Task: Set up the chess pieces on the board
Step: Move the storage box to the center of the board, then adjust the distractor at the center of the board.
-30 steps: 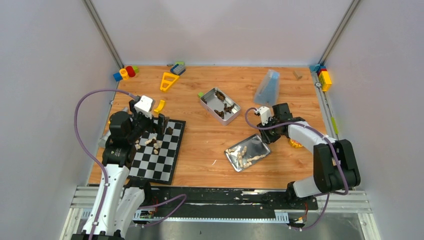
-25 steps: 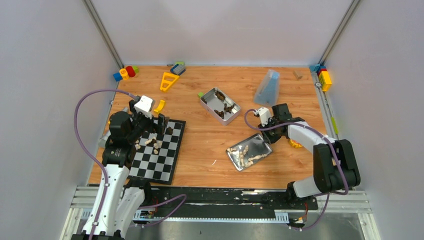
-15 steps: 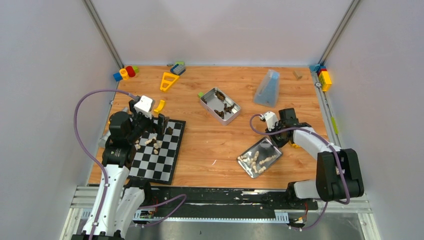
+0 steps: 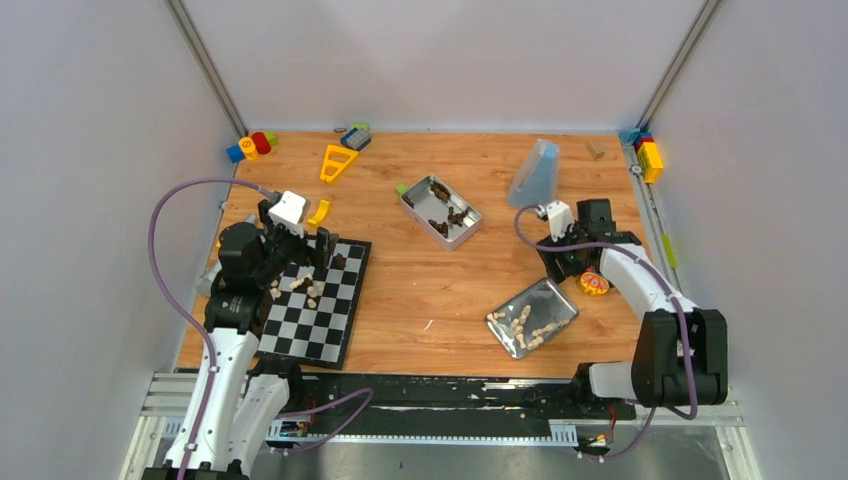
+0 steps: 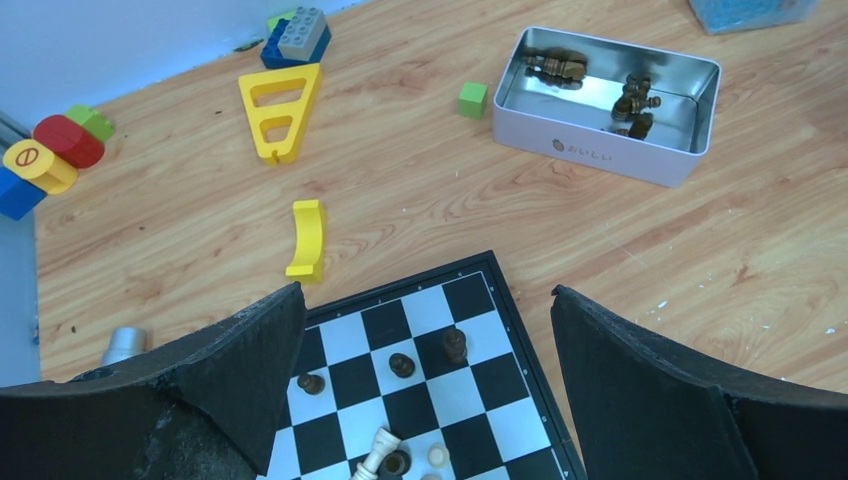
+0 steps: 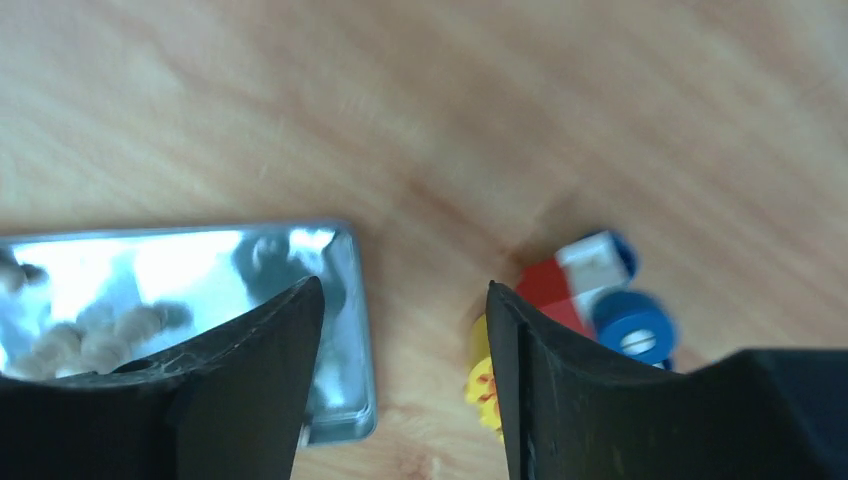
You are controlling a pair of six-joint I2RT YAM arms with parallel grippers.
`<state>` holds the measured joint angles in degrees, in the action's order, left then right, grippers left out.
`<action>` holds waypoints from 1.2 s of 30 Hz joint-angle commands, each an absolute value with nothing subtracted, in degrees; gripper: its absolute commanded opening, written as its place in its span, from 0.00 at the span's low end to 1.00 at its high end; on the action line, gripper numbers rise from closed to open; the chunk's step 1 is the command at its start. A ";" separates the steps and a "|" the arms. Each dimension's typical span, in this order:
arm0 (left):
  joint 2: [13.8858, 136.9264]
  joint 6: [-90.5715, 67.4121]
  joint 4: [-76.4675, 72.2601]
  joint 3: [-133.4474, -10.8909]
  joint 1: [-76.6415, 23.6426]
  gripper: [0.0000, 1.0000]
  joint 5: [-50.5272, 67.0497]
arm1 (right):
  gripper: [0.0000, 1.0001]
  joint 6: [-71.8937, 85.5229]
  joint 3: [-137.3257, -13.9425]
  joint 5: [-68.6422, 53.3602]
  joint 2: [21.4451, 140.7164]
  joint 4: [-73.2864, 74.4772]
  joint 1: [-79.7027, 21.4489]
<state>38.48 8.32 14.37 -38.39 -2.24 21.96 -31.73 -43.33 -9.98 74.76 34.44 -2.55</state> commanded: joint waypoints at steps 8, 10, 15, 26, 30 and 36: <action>39.26 9.35 13.05 -38.94 -2.37 1.00 21.56 | 0.55 -16.45 -65.91 -11.27 96.34 18.65 -2.46; 39.55 9.30 12.95 -38.91 -2.37 1.00 21.35 | 0.51 -13.90 -69.35 -10.53 102.12 16.54 -2.53; 40.10 9.26 12.85 -38.94 -2.35 1.00 21.17 | 0.45 -11.08 -74.86 -8.63 110.01 12.59 -2.55; 40.91 9.77 12.58 -38.84 -2.36 1.00 19.68 | 0.44 -11.19 -76.67 -10.02 114.16 8.31 -2.72; 41.20 9.84 12.55 -38.76 -2.35 1.00 19.85 | 0.46 -11.68 -72.20 -11.50 110.63 7.82 -2.82; 40.81 9.95 12.43 -38.61 -2.33 1.00 19.80 | 0.54 -13.90 -64.76 -13.88 102.27 10.56 -5.68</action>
